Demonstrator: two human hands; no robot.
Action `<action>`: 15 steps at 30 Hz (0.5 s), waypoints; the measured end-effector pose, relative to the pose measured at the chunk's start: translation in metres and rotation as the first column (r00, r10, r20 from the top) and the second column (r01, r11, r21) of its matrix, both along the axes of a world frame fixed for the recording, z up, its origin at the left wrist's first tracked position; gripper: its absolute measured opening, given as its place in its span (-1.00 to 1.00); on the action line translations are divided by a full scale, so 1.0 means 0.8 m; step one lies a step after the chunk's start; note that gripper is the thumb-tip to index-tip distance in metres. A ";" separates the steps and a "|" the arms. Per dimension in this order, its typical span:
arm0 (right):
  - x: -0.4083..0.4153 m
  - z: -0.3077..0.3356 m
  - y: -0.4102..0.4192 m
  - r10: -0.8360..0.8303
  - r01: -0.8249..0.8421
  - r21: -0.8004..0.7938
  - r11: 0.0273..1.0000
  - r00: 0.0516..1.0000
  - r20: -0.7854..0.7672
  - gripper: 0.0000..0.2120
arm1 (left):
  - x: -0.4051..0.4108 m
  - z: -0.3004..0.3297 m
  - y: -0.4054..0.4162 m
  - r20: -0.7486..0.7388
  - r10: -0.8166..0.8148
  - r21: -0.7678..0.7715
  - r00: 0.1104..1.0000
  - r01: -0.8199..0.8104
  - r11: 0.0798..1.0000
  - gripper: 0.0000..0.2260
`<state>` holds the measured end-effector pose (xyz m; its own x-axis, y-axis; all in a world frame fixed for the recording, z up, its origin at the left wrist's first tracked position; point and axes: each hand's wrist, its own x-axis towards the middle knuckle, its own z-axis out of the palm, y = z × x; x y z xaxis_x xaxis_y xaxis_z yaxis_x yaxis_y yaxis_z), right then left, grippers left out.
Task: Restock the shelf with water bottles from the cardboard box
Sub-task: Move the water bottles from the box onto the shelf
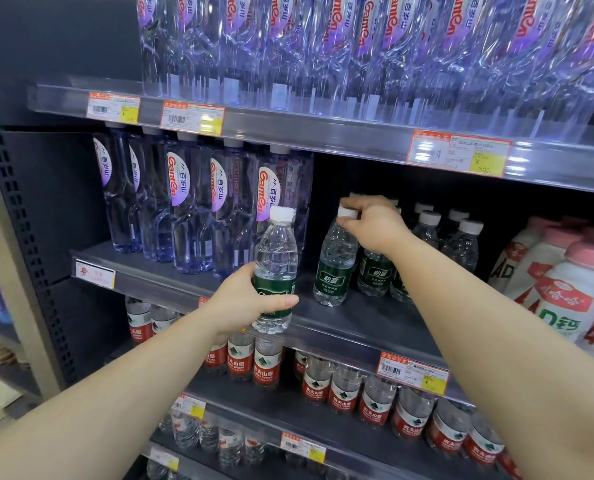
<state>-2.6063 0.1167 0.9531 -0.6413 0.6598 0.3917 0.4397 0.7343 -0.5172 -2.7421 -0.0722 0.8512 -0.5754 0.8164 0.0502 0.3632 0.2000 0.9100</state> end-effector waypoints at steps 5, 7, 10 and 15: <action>0.001 -0.003 0.001 0.014 -0.014 -0.001 1.000 1.000 -0.023 -0.50 | 0.006 0.003 0.003 0.009 -0.002 0.013 1.000 0.002 1.000 -0.08; 0.003 -0.004 0.000 0.035 -0.037 -0.031 0.999 0.998 -0.050 -0.46 | 0.006 0.003 0.006 0.005 -0.004 0.015 1.000 0.004 1.000 -0.06; 0.015 -0.004 -0.010 0.007 -0.008 -0.001 1.000 0.986 -0.166 -0.46 | 0.010 0.006 0.011 0.001 -0.008 0.031 1.000 0.008 0.999 0.09; 0.046 -0.013 -0.044 0.108 -0.177 -0.173 0.969 0.930 -0.352 -0.56 | 0.033 0.017 0.029 -0.050 -0.074 0.044 0.996 0.076 0.996 -0.31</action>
